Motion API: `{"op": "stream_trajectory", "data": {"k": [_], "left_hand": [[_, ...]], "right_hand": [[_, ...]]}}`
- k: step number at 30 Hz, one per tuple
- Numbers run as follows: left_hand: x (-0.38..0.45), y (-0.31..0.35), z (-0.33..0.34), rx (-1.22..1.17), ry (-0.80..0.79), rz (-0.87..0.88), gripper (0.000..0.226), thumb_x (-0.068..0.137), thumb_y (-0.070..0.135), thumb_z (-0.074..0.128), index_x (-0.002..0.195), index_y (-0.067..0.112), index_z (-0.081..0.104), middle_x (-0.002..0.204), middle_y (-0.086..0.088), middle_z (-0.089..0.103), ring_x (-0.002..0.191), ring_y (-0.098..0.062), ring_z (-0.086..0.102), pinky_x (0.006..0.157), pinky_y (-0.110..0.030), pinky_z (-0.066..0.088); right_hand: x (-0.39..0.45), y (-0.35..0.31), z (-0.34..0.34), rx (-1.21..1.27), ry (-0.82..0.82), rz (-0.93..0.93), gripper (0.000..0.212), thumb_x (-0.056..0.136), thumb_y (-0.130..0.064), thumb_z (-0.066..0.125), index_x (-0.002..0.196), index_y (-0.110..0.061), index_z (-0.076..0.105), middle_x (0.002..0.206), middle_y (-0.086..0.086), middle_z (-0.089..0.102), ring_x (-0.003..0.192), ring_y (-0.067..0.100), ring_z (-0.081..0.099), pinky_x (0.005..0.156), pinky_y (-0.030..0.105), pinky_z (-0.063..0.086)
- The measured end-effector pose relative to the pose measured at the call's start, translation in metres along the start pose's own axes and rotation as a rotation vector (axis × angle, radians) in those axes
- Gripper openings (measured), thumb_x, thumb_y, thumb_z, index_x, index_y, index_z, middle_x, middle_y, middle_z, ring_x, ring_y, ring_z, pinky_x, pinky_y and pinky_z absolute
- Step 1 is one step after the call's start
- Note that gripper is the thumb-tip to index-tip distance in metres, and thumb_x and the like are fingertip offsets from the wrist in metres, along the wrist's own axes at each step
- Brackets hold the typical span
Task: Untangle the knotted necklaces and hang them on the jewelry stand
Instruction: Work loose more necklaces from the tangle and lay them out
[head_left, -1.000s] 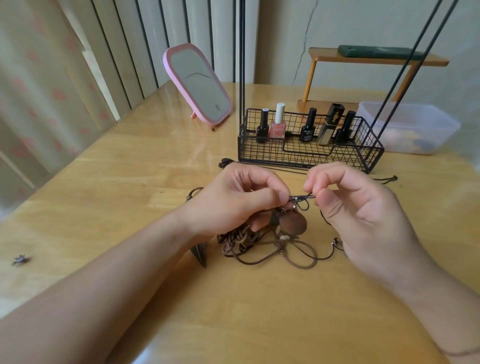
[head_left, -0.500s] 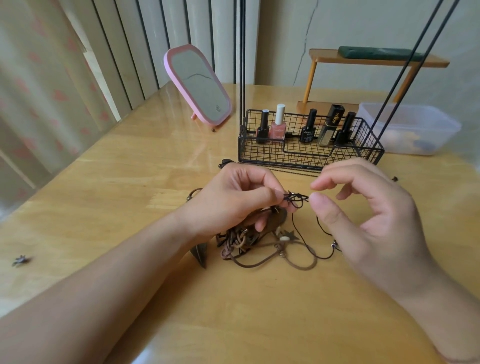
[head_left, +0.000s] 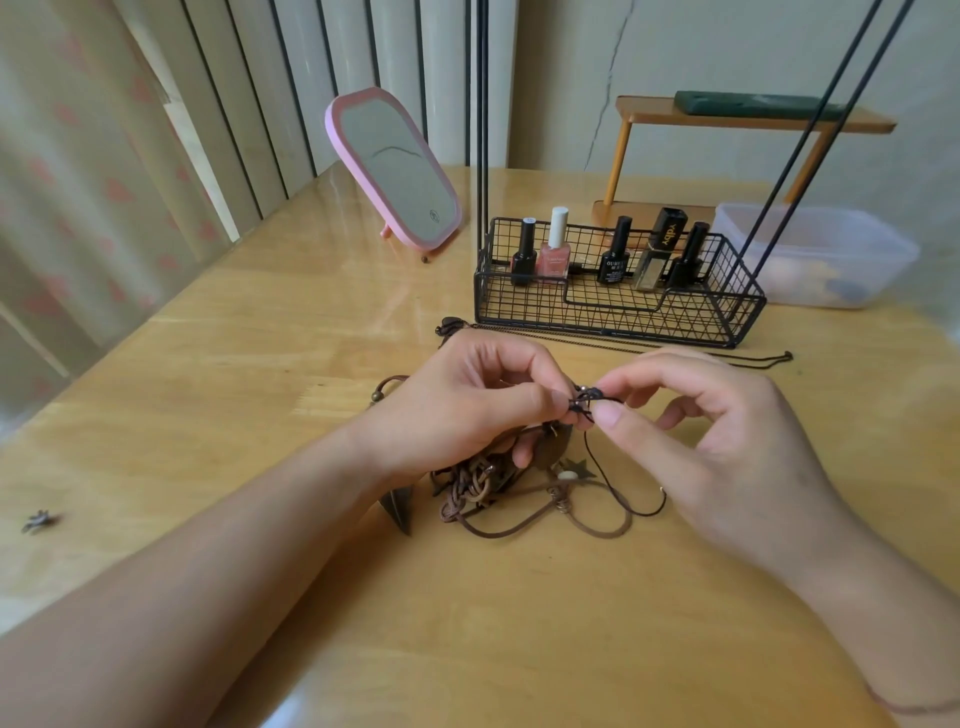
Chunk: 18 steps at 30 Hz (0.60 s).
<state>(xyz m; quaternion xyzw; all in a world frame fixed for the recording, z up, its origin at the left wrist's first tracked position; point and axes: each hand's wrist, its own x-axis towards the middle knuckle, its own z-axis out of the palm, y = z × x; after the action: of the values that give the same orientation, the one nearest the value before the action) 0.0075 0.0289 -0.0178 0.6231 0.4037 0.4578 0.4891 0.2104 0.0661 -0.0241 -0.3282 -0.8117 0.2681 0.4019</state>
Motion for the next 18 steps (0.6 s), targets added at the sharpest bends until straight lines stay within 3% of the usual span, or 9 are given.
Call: {"op": "stream_trajectory", "data": {"k": [9, 14, 18], "left_hand": [[-0.0001, -0.0002, 0.0000, 0.035, 0.000, -0.020, 0.015, 0.091, 0.006, 0.054, 0.084, -0.001, 0.065, 0.072, 0.005, 0.071, 0.045, -0.010, 0.054, 0.048, -0.013, 0.040], [0.0012, -0.0007, -0.0002, 0.026, 0.001, -0.025, 0.016, 0.091, 0.006, 0.054, 0.080, 0.005, 0.066, 0.079, -0.009, 0.072, 0.043, -0.012, 0.053, 0.046, -0.016, 0.042], [0.0006, 0.0003, 0.0000, 0.020, -0.038, -0.039, 0.017, 0.091, 0.006, 0.054, 0.079, 0.005, 0.065, 0.075, -0.007, 0.072, 0.042, -0.010, 0.052, 0.045, -0.017, 0.043]], "right_hand": [[0.0011, 0.0032, -0.0015, -0.063, -0.084, -0.047, 0.015, 0.087, -0.043, 0.056, 0.090, -0.035, 0.068, 0.093, -0.013, 0.067, 0.096, 0.014, 0.063, 0.074, 0.031, 0.048], [0.0000, 0.0024, 0.0008, 0.172, -0.262, 0.014, 0.016, 0.091, -0.043, 0.048, 0.094, -0.034, 0.060, 0.097, -0.009, 0.065, 0.091, 0.019, 0.061, 0.077, 0.036, 0.049], [-0.0010, 0.0008, 0.0032, 0.397, -0.321, 0.061, 0.011, 0.099, -0.033, 0.049, 0.095, -0.030, 0.059, 0.095, -0.008, 0.065, 0.088, 0.006, 0.060, 0.079, 0.018, 0.047]]}}
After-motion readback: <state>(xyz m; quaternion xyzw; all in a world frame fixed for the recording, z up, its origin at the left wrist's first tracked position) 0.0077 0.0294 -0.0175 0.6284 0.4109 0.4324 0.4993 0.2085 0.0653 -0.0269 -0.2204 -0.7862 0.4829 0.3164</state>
